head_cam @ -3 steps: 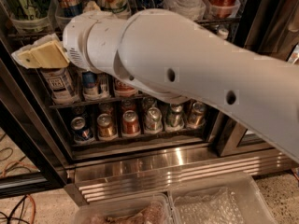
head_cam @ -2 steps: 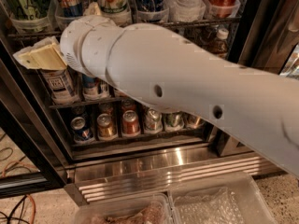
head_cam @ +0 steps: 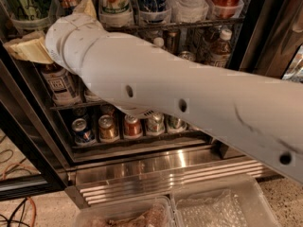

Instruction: Pick redbull can from top shelf of fridge

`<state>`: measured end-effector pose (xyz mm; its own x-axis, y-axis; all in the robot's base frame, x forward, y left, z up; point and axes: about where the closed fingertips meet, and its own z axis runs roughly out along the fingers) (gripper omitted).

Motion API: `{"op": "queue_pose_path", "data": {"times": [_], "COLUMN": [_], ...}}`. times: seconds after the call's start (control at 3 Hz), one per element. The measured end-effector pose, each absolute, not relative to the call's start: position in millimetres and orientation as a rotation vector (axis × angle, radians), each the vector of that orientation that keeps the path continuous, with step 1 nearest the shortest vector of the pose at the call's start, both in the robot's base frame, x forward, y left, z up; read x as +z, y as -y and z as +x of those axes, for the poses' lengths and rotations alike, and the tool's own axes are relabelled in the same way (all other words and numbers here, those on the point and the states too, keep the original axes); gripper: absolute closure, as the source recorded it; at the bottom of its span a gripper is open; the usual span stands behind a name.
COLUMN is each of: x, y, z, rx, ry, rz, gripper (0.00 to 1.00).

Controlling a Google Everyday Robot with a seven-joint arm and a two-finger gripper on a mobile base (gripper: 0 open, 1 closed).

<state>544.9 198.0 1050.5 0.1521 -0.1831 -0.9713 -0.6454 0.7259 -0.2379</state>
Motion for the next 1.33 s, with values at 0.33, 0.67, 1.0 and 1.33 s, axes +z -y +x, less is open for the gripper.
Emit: {"op": "queue_pose_path", "data": {"times": [0.33,0.67,1.0,1.33], "x": [1062.8,1065.8,1062.0,1055.6], "y": [-213.7,-216.9,-203.5,-183.1], "z": [551.7,555.0,556.2,555.9], "rx": [0.365,0.338,0.289,0.225], "ry": [-1.374,-1.371,-1.402,-1.450], "rz": [-0.736,-0.725,-0.685,-0.622], "gripper": [0.16,0.29,0.24,0.22]}}
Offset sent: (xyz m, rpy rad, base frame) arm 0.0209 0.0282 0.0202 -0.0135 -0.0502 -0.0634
